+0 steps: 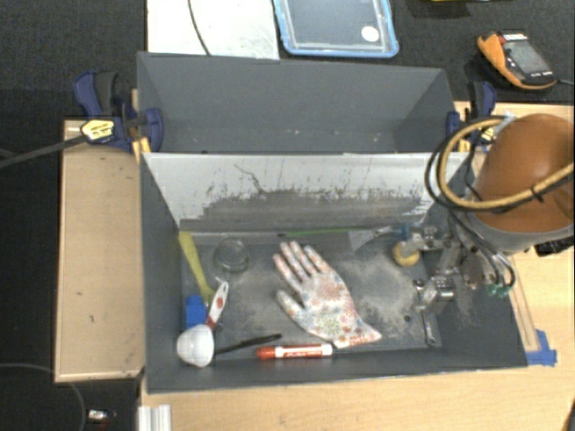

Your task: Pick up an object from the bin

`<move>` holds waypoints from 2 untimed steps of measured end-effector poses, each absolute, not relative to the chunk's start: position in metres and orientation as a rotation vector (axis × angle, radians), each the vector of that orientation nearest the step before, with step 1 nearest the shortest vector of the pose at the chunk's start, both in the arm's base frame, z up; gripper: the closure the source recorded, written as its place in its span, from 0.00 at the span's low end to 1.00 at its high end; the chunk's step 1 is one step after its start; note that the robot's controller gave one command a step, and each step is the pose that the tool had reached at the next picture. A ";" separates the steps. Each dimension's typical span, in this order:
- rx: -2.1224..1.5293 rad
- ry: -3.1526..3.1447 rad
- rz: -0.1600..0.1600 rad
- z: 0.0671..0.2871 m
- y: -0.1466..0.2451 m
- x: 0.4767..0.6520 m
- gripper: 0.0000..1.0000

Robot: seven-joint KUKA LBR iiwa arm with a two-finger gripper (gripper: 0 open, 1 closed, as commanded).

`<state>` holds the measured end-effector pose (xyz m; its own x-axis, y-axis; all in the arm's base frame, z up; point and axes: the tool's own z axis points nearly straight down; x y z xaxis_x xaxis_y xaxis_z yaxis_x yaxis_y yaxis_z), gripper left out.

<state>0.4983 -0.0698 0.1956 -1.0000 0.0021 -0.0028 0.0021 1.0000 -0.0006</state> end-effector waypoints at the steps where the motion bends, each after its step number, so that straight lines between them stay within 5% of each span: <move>1: -0.134 3.130 -0.001 0.115 -0.021 0.497 0.00; 2: -0.167 3.130 -0.003 0.100 -0.002 0.500 0.00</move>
Offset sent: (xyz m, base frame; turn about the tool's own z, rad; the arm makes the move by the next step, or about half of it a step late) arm 0.0088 0.0781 -0.0611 -0.1083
